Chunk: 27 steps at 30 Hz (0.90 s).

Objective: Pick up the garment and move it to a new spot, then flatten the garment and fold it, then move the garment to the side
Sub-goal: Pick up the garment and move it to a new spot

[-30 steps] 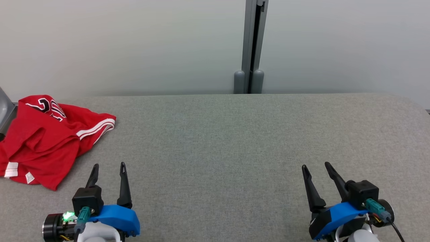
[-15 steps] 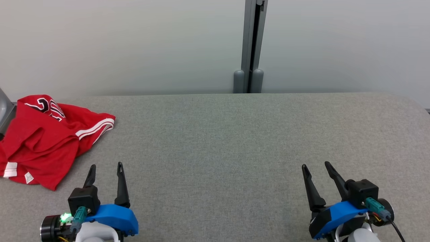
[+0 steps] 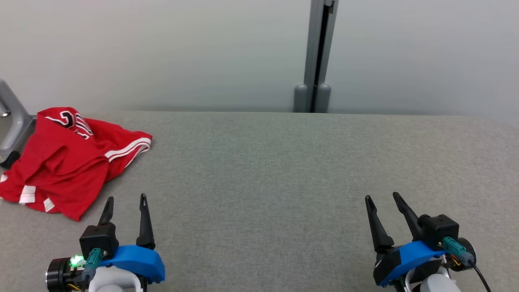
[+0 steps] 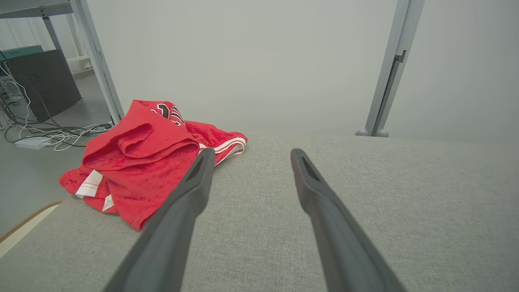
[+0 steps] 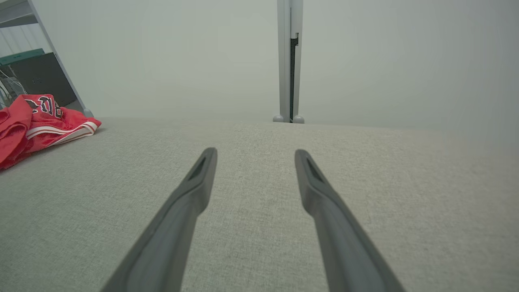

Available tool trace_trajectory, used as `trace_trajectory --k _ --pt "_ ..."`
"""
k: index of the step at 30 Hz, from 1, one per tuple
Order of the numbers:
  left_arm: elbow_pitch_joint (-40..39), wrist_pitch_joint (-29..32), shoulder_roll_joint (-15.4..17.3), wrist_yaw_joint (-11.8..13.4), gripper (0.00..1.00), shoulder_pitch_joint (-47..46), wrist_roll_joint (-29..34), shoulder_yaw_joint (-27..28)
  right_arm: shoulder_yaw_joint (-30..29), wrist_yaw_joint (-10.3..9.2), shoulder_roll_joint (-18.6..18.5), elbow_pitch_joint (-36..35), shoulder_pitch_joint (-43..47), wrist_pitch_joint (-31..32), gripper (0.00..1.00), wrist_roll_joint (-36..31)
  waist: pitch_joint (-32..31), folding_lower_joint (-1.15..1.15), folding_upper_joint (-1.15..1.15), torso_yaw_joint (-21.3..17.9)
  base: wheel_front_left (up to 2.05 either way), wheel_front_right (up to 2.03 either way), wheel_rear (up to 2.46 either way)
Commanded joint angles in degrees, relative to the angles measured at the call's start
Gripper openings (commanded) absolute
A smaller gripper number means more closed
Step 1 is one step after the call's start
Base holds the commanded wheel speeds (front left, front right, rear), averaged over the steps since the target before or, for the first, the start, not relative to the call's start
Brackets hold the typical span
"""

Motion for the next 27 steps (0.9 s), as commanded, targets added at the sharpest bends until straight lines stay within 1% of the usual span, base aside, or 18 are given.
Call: trace_trajectory --k 1,8,20,27 --pt "-0.3 -0.4 0.3 0.3 1.00 -0.6 -0.1 0.3 0.3 0.15 -0.3 -0.4 0.2 -0.3 1.00 0.6 0.1 0.00 0.00 0.8 0.00 0.00 0.00" --pt "-1.6 -1.2 1.5 1.1 1.00 -0.1 -0.6 1.1 1.2 0.15 -0.3 -0.7 -0.1 -0.3 1.00 0.8 0.3 0.00 0.00 5.4 0.00 0.00 0.00" --pt "-4.7 -2.2 3.8 2.3 1.00 0.6 -1.8 3.3 1.7 0.15 -0.3 -1.5 -1.0 -0.3 1.00 1.0 1.9 0.00 0.00 16.2 0.00 0.00 0.00" --pt "-6.1 -2.5 4.6 3.2 1.00 2.5 -2.9 4.8 2.2 0.15 -0.3 -1.7 -1.3 -0.3 1.00 1.3 1.8 0.00 0.00 20.0 0.00 0.00 0.00"
